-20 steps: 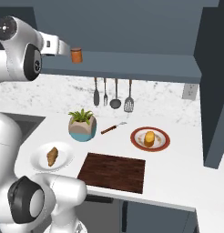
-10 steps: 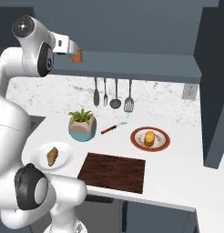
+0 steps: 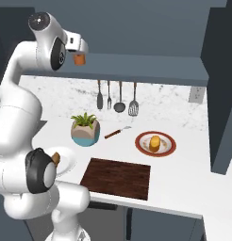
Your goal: From the different types of pastries on the counter, select a croissant and place it on the cutting board. Then retrieve a jar of jam from the cabinet and place it alongside the croissant on the cutting board.
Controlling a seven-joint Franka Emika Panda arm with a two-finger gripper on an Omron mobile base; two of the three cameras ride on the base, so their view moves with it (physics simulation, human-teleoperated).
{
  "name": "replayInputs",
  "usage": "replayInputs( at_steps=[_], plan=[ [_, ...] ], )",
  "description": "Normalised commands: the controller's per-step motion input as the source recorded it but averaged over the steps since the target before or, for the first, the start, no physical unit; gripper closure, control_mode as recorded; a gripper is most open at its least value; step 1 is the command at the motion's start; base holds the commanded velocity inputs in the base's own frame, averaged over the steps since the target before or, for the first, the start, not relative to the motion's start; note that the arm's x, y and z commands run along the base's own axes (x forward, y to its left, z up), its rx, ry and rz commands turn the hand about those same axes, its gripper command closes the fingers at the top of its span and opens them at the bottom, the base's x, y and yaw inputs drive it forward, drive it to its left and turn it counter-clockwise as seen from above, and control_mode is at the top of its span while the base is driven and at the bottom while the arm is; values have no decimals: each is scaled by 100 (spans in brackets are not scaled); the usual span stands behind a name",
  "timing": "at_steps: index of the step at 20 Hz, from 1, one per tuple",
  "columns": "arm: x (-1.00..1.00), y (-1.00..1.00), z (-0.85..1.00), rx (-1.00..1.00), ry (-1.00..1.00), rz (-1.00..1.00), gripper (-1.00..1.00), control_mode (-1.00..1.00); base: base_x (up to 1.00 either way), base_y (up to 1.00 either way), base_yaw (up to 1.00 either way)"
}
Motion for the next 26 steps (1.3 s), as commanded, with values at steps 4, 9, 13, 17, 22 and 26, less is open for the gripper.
replayInputs(
  at_steps=[4,9,13,17,22,26],
  plan=[
    [17,0,-16,0,0,0,-100,-100,0,0,0],
    [16,0,-19,0,0,0,-100,-100,0,0,0],
    [20,0,-19,-2,-4,0,-100,-100,0,0,0],
    [29,0,-8,0,-4,0,-100,-100,0,0,0],
    [34,0,-2,0,0,0,-100,-100,0,0,0],
    [29,-7,0,0,0,0,-100,-100,0,0,0]
  ],
)
